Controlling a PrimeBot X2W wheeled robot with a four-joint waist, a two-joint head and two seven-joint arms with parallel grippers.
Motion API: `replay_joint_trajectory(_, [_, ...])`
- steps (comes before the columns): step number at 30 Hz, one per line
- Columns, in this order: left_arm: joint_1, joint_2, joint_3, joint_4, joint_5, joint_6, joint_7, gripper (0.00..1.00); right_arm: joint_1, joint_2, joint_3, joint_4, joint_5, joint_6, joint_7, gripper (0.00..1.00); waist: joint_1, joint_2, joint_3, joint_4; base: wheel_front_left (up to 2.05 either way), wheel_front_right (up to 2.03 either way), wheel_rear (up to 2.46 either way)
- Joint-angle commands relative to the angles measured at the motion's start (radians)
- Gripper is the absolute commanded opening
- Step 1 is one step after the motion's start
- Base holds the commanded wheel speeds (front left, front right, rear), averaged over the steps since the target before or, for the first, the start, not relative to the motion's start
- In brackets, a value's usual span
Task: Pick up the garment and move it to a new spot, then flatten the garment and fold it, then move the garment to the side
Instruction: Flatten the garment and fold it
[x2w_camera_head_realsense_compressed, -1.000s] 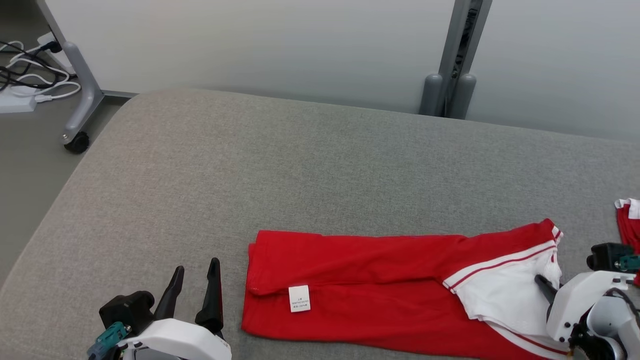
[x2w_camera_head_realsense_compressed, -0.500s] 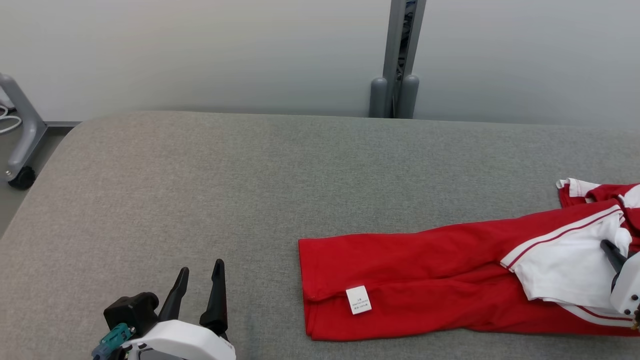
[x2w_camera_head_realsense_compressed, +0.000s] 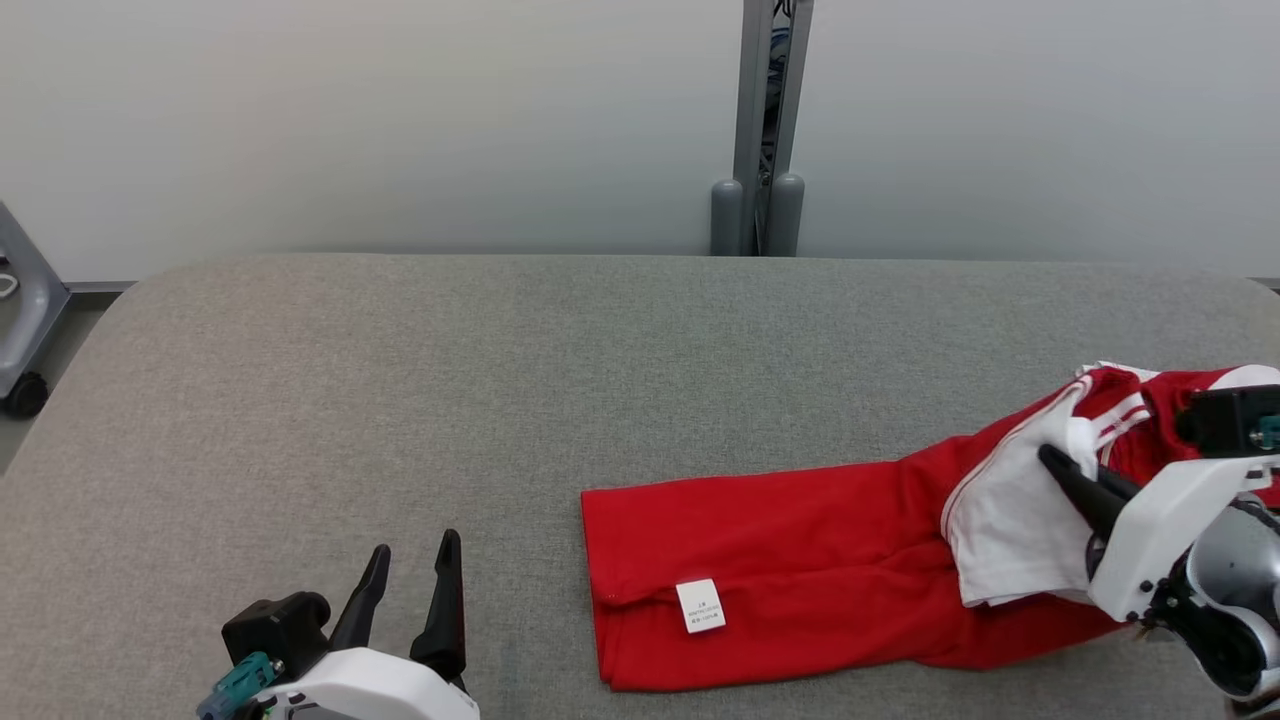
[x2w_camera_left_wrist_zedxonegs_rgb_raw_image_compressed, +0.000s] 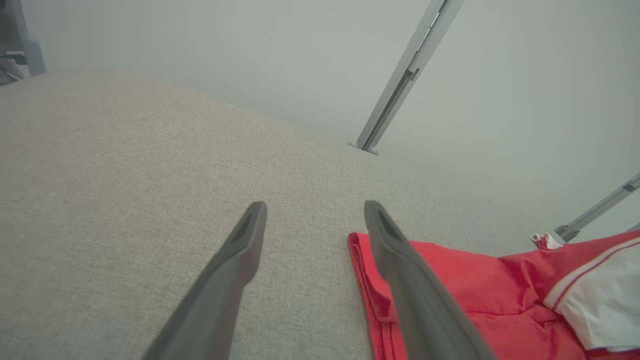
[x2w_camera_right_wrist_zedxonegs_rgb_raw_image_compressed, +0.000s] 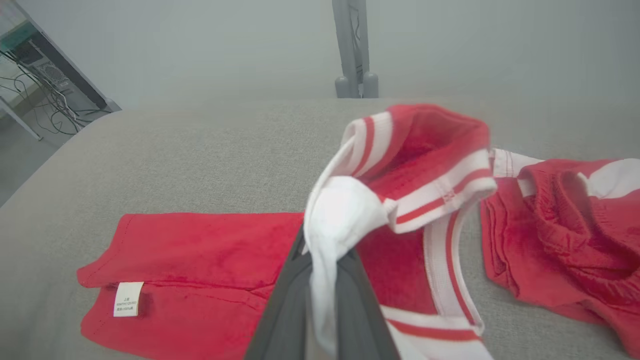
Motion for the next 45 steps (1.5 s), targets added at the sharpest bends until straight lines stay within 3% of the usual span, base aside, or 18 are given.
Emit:
replay_joint_trajectory(1, [0.001, 0.004, 0.001, 0.003, -0.002, -0.004, -0.001, 1.00, 0.017, 0.012, 0.016, -0.051, 0.011, 0.000, 0.022, 0.00, 0.0000, 0.0000, -0.004, 0.012, 0.00, 0.00, 0.00])
replay_joint_trajectory(8, [0.000, 0.002, -0.002, 0.004, -0.005, -0.006, -0.004, 1.00, 0.020, 0.072, 0.077, -0.142, -0.002, 0.000, 0.071, 0.00, 0.0000, 0.0000, -0.004, 0.052, 0.00, 0.00, 0.00])
replay_joint_trajectory(13, [-0.007, -0.004, -0.005, 0.009, -0.007, -0.012, -0.008, 1.00, -0.020, 0.145, 0.132, -0.123, -0.039, 0.000, 0.082, 0.00, 0.0000, 0.0000, 0.003, 0.091, 0.00, 0.00, 0.00])
replay_joint_trajectory(21, [-0.025, -0.026, -0.017, 0.026, -0.006, -0.027, -0.015, 1.00, -0.078, 0.248, 0.196, 0.024, -0.123, 0.000, 0.070, 0.00, 0.0000, 0.0000, 0.011, 0.157, 0.00, 0.00, 0.00])
replay_joint_trajectory(34, [-0.047, -0.057, -0.026, 0.071, -0.008, -0.049, -0.033, 1.00, -0.187, 0.323, 0.255, 0.339, -0.206, 0.000, 0.021, 0.00, 0.0000, 0.0000, 0.020, 0.221, 0.00, 0.00, 0.00])
replay_joint_trajectory(35, [-0.050, -0.059, -0.027, 0.075, -0.008, -0.051, -0.034, 1.00, -0.199, 0.325, 0.258, 0.363, -0.207, 0.000, 0.014, 0.15, 0.0000, 0.0000, 0.019, 0.224, 0.00, 0.00, 0.00])
replay_joint_trajectory(36, [-0.051, -0.061, -0.028, 0.079, -0.008, -0.053, -0.035, 1.00, -0.212, 0.327, 0.263, 0.385, -0.208, 0.000, 0.013, 0.38, 0.0000, 0.0000, 0.018, 0.227, 0.00, 0.00, 0.00])
replay_joint_trajectory(37, [-0.052, -0.063, -0.030, 0.082, -0.008, -0.053, -0.034, 1.00, -0.224, 0.327, 0.266, 0.403, -0.208, 0.000, 0.009, 0.88, 0.0000, 0.0000, 0.017, 0.229, 0.00, 0.00, 0.00])
replay_joint_trajectory(38, [-0.054, -0.065, -0.030, 0.085, -0.008, -0.054, -0.035, 1.00, -0.237, 0.328, 0.278, 0.412, -0.194, 0.000, 0.003, 1.00, 0.0000, 0.0000, 0.016, 0.231, 0.00, 0.00, 0.00])
replay_joint_trajectory(45, [-0.043, -0.065, -0.025, 0.095, -0.013, -0.052, -0.039, 1.00, -0.314, 0.327, 0.346, 0.428, -0.108, 0.000, 0.010, 1.00, 0.0000, 0.0000, -0.001, 0.214, 0.00, 0.00, 0.00])
